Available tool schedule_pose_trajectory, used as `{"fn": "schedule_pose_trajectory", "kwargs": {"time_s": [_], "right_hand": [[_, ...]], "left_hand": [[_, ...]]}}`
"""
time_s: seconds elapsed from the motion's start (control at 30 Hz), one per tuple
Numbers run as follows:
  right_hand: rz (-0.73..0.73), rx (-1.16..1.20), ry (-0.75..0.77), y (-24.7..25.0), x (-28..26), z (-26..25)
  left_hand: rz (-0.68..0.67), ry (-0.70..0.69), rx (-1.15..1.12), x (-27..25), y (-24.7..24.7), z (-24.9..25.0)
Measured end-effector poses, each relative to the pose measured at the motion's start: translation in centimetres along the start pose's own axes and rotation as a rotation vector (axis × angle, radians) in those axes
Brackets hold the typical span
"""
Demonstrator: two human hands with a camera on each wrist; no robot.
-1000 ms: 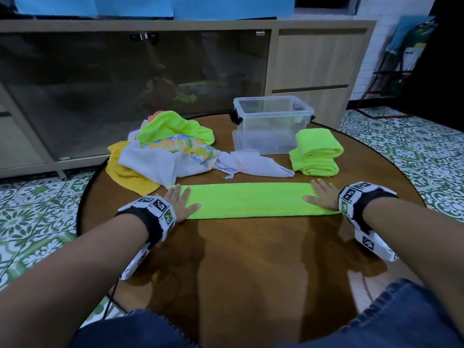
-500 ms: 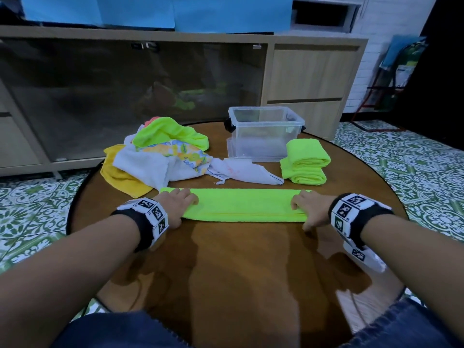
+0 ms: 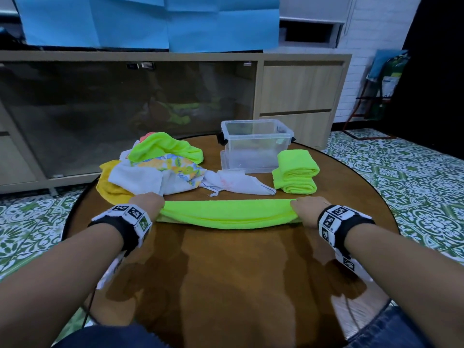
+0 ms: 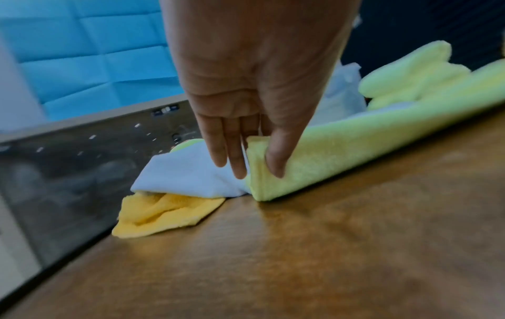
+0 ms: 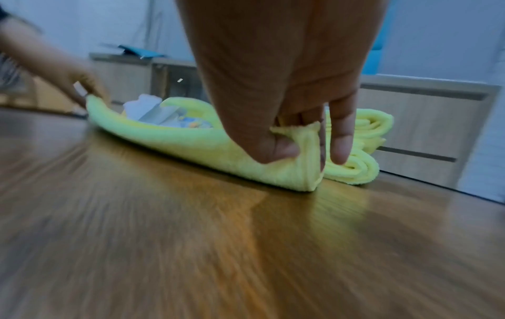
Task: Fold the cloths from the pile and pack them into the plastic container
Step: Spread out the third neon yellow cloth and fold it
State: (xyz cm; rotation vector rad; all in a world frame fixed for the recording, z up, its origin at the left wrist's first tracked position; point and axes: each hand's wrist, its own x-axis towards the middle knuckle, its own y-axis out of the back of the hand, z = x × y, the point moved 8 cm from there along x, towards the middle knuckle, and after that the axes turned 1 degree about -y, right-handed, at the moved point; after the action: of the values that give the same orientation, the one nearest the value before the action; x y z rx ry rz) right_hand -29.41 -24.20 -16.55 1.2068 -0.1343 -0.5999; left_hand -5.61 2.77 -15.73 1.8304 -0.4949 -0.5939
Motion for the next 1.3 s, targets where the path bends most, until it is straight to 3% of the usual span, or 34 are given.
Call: {"fn": "schedule_pose_trajectory", "kwargs": {"time_s": [0.13, 0.27, 0.37, 0.47, 0.67, 0.87, 1.1, 1.3], "right_hand": [[0.142, 0.376, -0.206, 2.2, -0.2, 3.6], [0.366, 0.87, -0.371, 3.3, -0.7, 7.0], [0.463, 1.074, -0.433, 3.6, -0.6, 7.9], [0.42, 1.053, -0.465, 3.2, 0.3, 7.7], [0.15, 0.699, -0.405, 0.3, 2.0, 6.1], [0.047, 0.466, -0.389, -0.8, 2.6, 4.6], [-0.066, 0.397, -0.389, -1.5, 3.1, 3.8], [-0.063, 0.541, -0.343, -2.3, 3.5, 4.6]], "left_hand": [[0.107, 0.078, -0.289, 1.1, 0.6, -2.5], [0.197, 0.175, -0.822, 1.0, 1.6, -4.2], [0.241, 0.195, -1.172, 1.8, 1.4, -4.8], [0.215, 0.211, -1.072, 1.7, 1.4, -4.2], [0.107, 0.224, -0.804, 1.7, -0.9, -3.1], [0.019, 0.272, -0.613, 2.0, -2.4, -2.3], [-0.03, 0.263, -0.338, 2.3, -3.3, -1.4], [-0.017, 0.248, -0.393, 2.5, -3.6, -2.2]]}}
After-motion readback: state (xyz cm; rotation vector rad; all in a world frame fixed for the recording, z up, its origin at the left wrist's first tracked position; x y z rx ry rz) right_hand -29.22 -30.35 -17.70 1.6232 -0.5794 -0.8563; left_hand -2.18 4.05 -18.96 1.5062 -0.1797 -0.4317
